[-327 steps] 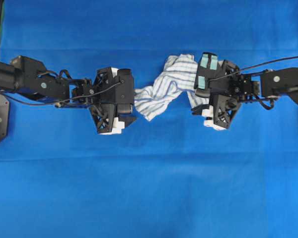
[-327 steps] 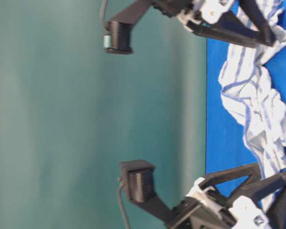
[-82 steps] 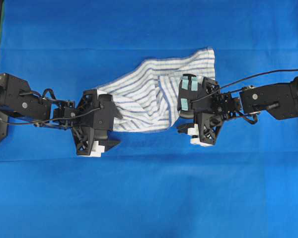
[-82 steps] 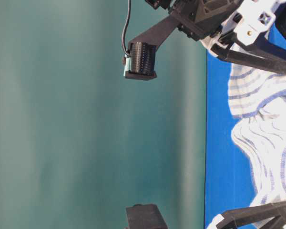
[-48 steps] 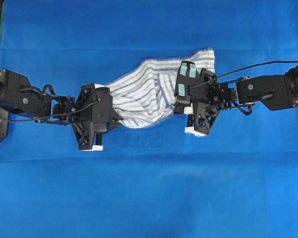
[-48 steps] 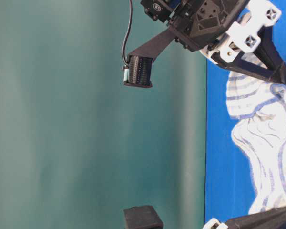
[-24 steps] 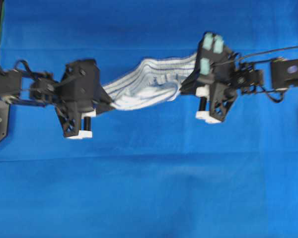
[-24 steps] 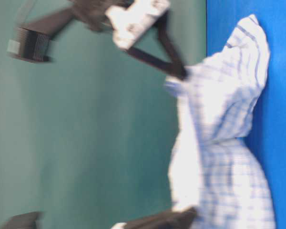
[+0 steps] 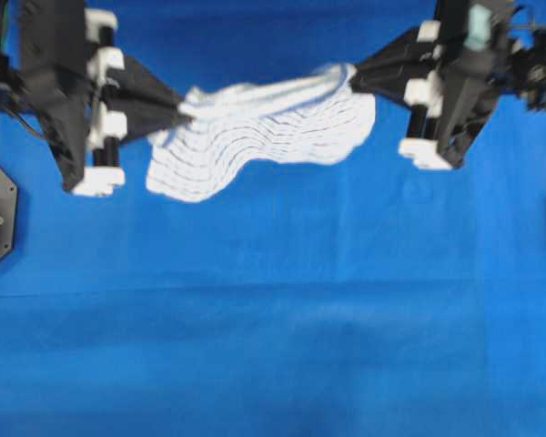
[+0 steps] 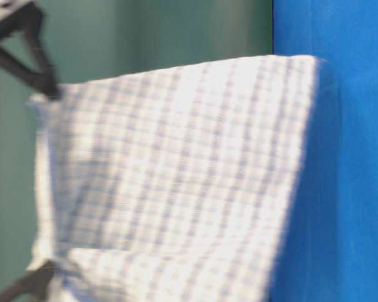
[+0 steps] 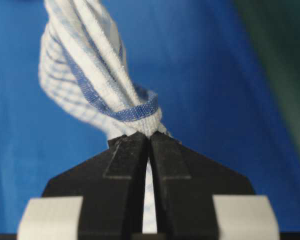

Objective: Lift the towel with both arms.

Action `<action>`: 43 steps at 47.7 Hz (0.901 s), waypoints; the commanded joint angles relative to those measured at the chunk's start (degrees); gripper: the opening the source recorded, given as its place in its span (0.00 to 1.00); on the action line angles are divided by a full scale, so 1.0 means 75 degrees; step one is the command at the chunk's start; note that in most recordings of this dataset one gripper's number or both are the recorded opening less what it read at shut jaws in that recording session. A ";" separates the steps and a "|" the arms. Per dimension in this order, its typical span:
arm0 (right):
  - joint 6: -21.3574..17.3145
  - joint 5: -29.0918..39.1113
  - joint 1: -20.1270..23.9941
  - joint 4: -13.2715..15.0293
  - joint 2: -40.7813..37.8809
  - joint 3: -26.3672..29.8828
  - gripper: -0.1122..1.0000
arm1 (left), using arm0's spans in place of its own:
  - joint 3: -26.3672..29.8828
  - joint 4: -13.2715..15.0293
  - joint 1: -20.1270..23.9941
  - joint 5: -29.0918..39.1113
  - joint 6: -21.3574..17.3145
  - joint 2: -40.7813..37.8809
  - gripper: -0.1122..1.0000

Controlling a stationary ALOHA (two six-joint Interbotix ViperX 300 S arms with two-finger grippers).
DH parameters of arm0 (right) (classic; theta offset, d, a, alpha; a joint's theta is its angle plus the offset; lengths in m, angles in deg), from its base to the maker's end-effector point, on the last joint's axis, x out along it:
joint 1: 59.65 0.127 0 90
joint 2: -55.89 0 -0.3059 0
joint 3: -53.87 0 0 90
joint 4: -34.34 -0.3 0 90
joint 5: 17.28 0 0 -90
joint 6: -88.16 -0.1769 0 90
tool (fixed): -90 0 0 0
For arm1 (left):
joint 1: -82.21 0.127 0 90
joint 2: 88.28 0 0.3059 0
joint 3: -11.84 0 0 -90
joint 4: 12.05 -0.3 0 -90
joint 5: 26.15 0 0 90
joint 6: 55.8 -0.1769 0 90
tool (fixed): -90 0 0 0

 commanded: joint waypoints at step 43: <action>0.0691 0.0973 0.0035 0.0047 0.0141 0.1898 0.21 | 0.1770 -0.0035 0.0129 0.1102 -0.0164 0.0293 0.15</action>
